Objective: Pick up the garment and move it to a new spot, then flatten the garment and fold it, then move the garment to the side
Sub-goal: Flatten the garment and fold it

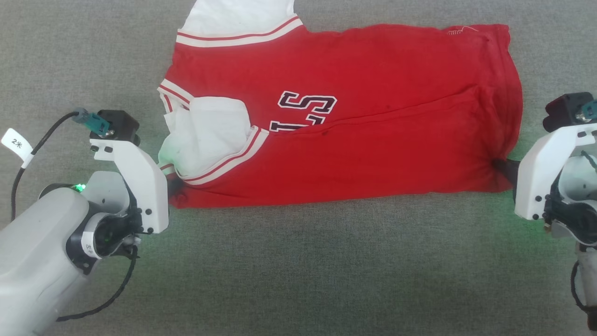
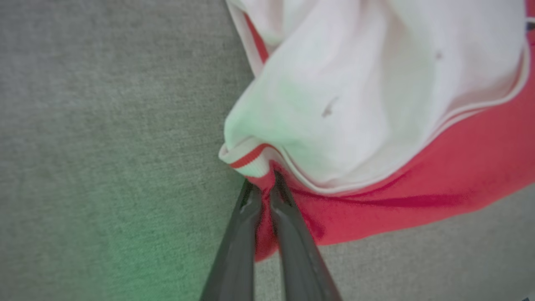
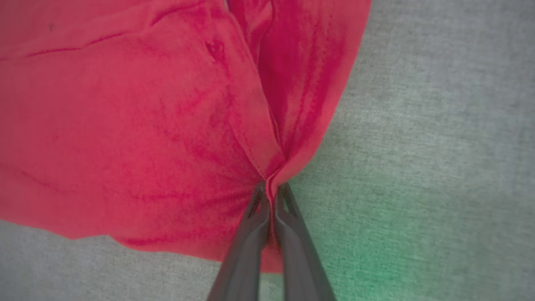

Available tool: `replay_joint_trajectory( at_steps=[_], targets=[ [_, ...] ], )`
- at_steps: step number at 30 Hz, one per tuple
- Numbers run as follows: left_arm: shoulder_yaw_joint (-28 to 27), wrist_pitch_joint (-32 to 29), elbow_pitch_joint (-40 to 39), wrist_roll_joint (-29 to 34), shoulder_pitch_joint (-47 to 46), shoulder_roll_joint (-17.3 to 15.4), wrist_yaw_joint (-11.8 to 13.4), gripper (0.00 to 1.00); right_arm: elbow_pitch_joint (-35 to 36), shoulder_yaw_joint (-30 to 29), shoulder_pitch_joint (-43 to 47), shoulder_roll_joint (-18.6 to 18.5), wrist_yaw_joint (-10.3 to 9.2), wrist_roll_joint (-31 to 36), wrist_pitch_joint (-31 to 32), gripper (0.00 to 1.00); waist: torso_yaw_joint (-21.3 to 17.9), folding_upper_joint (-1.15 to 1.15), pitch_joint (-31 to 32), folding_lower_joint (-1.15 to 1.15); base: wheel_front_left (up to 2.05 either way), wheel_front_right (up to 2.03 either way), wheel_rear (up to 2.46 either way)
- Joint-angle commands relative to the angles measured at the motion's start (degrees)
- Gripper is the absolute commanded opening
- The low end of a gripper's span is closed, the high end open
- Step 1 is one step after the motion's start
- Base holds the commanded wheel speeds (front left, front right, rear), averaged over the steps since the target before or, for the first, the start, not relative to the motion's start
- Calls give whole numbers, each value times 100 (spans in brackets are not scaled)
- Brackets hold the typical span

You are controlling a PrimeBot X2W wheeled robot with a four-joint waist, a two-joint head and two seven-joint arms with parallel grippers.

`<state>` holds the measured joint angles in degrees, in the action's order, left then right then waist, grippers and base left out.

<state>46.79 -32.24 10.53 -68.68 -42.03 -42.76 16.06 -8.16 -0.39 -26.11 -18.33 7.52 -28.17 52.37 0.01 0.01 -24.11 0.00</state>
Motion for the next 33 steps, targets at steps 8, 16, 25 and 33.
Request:
replay_joint_trajectory(
  at_steps=[8, 16, 25, 33],
  targets=[
    [-10, -135, -385, -63, 274, -331, 362, 0, 468, -89, 250, -314, -7, -340, 414, 0, 2, -1, 105, 0, 0, 0, 0],
    [-152, -51, -1489, -129, 768, -815, 942, 0, 1228, -521, 885, -392, -8, -570, 744, 0, 25, -1, 166, 0, 0, 0, 0],
    [-135, 53, -2322, -288, 1498, -1130, 1440, 0, 1786, -967, 1608, -156, -8, -536, 1059, 0, 36, -1, 116, 0, 0, 0, 0],
    [110, 88, -1819, -153, 1465, -808, 1233, 96, 1367, -835, 1624, 171, -8, -268, 826, 40, 29, -1, 155, 0, 0, 0, 0]
  ],
)
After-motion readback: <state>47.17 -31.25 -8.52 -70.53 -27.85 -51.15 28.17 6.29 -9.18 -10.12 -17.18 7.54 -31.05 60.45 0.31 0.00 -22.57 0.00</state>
